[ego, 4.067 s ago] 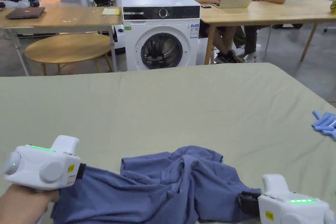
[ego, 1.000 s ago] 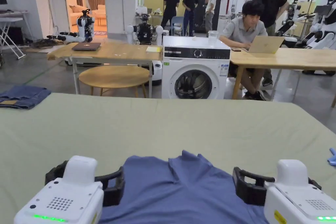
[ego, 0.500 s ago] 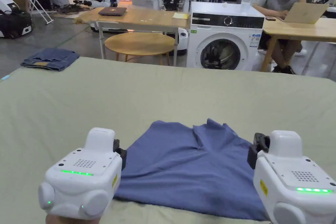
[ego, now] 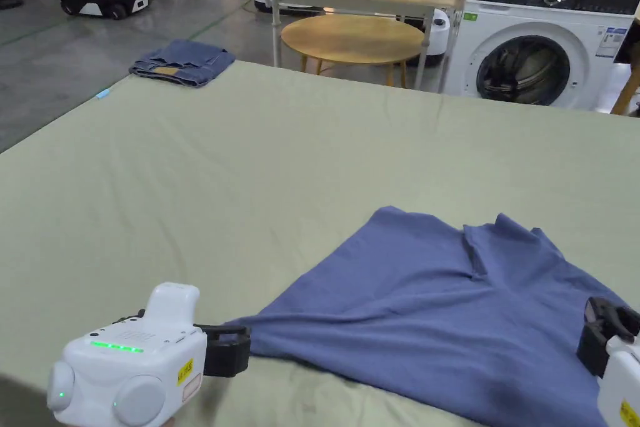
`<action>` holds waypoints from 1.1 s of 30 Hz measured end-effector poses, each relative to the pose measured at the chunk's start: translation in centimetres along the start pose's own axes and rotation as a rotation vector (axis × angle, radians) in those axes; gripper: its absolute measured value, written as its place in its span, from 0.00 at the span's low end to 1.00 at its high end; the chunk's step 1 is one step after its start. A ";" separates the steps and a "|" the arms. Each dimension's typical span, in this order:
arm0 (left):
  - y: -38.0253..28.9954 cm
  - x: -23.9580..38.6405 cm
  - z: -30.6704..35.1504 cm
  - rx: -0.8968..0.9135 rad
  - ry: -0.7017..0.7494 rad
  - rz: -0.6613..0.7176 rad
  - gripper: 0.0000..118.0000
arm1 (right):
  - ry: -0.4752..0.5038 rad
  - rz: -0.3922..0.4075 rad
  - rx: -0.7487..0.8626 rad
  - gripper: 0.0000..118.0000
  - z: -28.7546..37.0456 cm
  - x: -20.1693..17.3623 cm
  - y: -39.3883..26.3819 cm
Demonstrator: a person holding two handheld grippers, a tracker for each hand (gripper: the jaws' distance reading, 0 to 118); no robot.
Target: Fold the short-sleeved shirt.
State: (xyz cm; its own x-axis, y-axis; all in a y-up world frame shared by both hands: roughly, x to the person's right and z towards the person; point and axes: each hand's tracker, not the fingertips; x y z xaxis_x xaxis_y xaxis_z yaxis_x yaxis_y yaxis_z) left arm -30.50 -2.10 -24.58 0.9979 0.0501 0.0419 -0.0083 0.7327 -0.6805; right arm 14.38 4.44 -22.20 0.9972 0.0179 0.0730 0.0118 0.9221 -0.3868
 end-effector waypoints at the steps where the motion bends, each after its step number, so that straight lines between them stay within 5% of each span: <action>1: 0.1 0.1 -0.8 -0.010 -0.001 -0.005 1.00 | 0.000 0.003 -0.007 0.00 -0.3 -0.1 -0.2; 6: 0.6 0.7 -4.2 -0.065 -0.038 -0.013 0.96 | -0.014 0.020 -0.041 0.00 -1.6 0.0 -0.6; 7: 0.6 0.9 -5.2 -0.082 -0.029 -0.020 0.87 | -0.018 0.014 -0.049 0.00 -1.8 0.2 -0.7; 9: 0.3 0.7 -6.8 -0.120 -0.022 -0.047 0.52 | -0.027 0.004 -0.059 0.00 -2.1 0.5 -0.9; 12: -0.3 1.5 -6.9 -0.124 -0.026 -0.077 0.32 | -0.039 0.002 -0.075 0.00 -2.6 1.2 -1.0; 13: -0.1 1.5 -6.4 -0.121 -0.042 -0.073 0.08 | -0.042 0.003 -0.076 0.00 -2.8 1.5 -1.0; 14: 0.1 1.5 -5.8 -0.108 -0.068 -0.045 0.01 | -0.046 0.001 -0.079 0.00 -2.9 1.8 -0.9; 20: 1.0 2.8 -2.3 -0.054 -0.065 -0.061 0.01 | -0.057 0.011 -0.127 0.00 -5.7 4.5 0.0; 23: 1.3 3.0 -1.6 -0.028 -0.072 -0.057 0.01 | -0.036 -0.070 -0.182 0.00 -8.6 7.7 1.0; 29: 1.1 2.8 -2.7 -0.050 -0.068 -0.056 0.01 | -0.060 0.027 -0.267 0.03 -17.8 12.0 2.3; 30: 1.1 2.8 -2.8 -0.057 -0.065 -0.057 0.01 | -0.051 0.037 -0.312 0.21 -20.0 12.4 2.4; 31: 1.0 2.9 -3.0 -0.063 -0.060 -0.057 0.01 | -0.052 0.045 -0.339 0.65 -22.0 12.9 2.4; 32: 1.3 3.3 -2.9 -0.071 -0.055 -0.059 0.01 | -0.069 0.059 -0.367 0.94 -23.8 13.1 2.2; 33: 1.3 3.5 -3.0 -0.077 -0.049 -0.060 0.01 | -0.086 0.075 -0.374 1.00 -25.6 13.4 1.9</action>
State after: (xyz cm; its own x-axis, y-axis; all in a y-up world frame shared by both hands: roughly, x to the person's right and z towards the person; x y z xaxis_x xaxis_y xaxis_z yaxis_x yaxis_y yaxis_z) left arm -26.77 -2.99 -27.54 0.9920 0.0419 0.1189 0.0587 0.6812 -0.7298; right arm 29.64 -3.47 -45.48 0.9866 0.1274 0.1023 -0.0192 0.7124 -0.7015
